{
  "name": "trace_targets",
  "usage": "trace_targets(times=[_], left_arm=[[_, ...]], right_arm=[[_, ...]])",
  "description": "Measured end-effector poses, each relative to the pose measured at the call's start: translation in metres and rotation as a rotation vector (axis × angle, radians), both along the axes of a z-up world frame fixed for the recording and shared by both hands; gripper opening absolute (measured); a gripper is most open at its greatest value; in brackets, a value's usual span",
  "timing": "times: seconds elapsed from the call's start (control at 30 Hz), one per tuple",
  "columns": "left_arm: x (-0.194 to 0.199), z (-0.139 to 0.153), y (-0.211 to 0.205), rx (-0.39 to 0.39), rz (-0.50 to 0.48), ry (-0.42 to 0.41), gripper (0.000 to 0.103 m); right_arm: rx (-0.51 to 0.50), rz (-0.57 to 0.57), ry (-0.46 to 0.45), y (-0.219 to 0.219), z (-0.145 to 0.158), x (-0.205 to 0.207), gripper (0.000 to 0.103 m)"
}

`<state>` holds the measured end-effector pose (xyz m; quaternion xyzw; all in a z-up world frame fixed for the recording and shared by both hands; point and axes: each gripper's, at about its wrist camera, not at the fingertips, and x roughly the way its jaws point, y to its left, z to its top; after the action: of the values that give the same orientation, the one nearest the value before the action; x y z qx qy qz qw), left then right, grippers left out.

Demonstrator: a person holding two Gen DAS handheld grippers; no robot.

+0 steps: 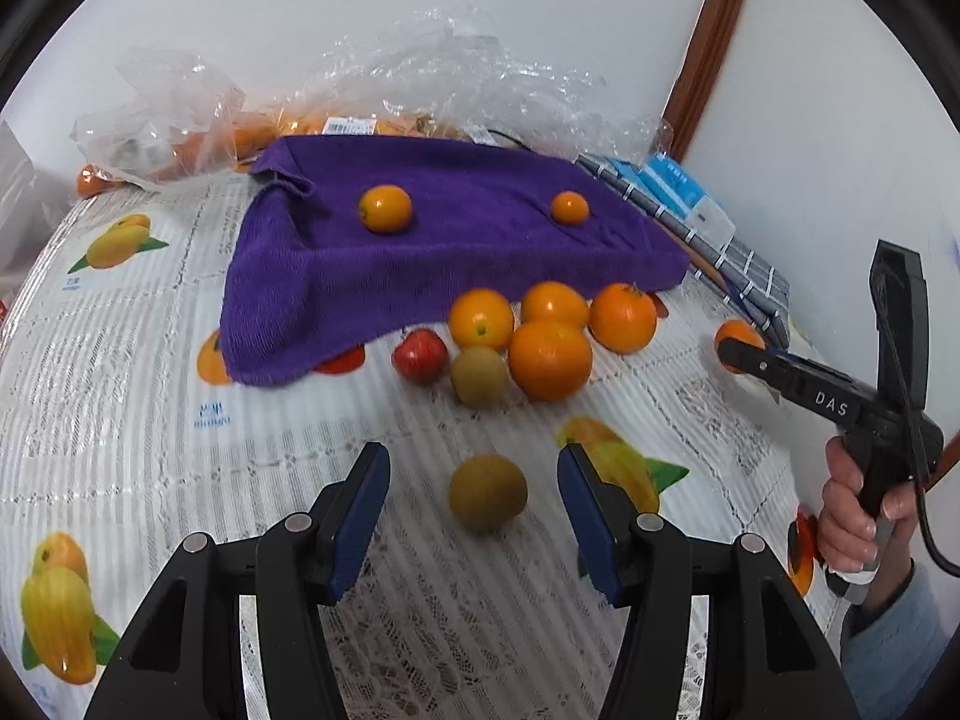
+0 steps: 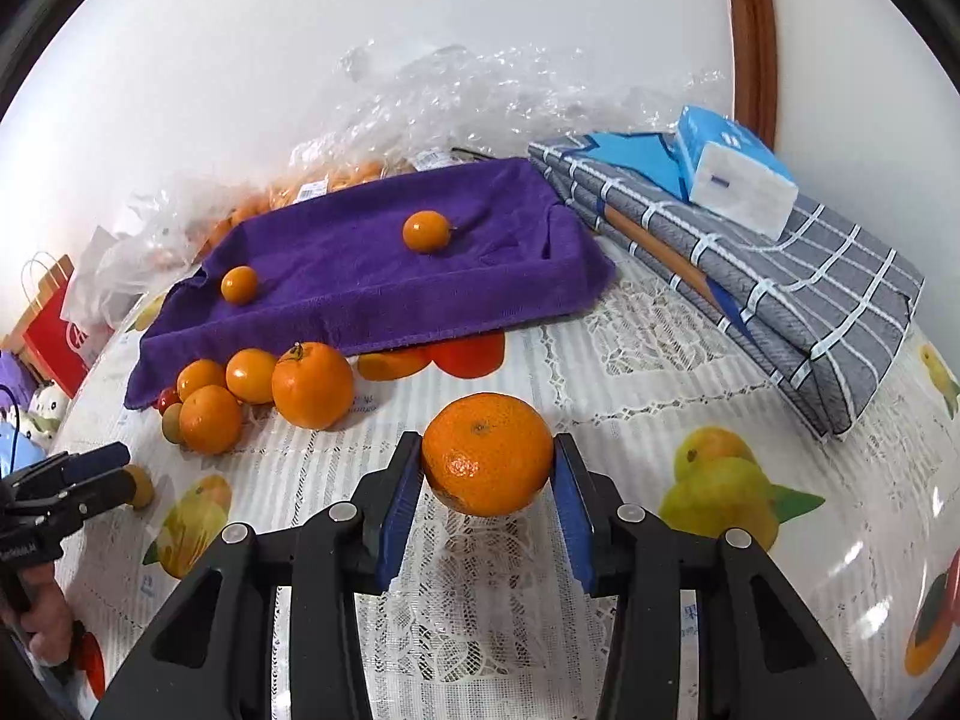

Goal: Organize fruits
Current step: 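Grasp a large orange with the right tool while the left grasps the brown fruit, then carry both fruits onto the purple towel and open both tools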

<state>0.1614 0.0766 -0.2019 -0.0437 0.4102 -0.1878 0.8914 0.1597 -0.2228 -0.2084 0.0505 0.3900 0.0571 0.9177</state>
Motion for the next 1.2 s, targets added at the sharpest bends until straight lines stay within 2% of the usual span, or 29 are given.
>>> trace_targets(times=[0.03, 0.07, 0.13, 0.4, 0.53, 0.7, 0.83, 0.97, 1.2], left_arm=[[0.001, -0.002, -0.001, 0.007, 0.001, 0.013, 0.048], [0.002, -0.004, -0.002, 0.018, 0.003, 0.024, 0.035], [0.003, -0.005, -0.002, 0.008, -0.008, 0.027, 0.027], [0.003, -0.005, -0.002, -0.004, -0.008, 0.026, 0.027], [0.002, -0.003, 0.001, -0.001, 0.011, 0.019, 0.027], [-0.005, 0.003, 0.000, -0.011, 0.001, -0.024, 0.027], [-0.009, 0.011, 0.001, -0.023, 0.004, -0.075, 0.027], [-0.007, 0.014, 0.011, -0.046, 0.051, -0.093, 0.027], [-0.007, 0.019, 0.025, -0.060, 0.137, -0.134, 0.027]], right_arm=[[-0.002, 0.000, 0.001, 0.001, 0.000, 0.001, 0.043], [-0.004, 0.000, -0.001, 0.001, 0.000, 0.000, 0.043], [-0.005, 0.001, -0.007, 0.001, 0.000, -0.001, 0.043], [0.030, -0.015, -0.018, -0.004, 0.001, -0.003, 0.043], [0.003, 0.020, -0.015, 0.006, 0.001, 0.000, 0.043], [-0.075, 0.067, -0.021, 0.022, 0.002, -0.002, 0.043], [-0.061, 0.063, -0.037, 0.019, 0.004, -0.004, 0.043], [-0.033, 0.023, -0.038, 0.010, 0.005, -0.004, 0.043], [-0.023, 0.040, -0.061, 0.012, 0.009, -0.006, 0.043]])
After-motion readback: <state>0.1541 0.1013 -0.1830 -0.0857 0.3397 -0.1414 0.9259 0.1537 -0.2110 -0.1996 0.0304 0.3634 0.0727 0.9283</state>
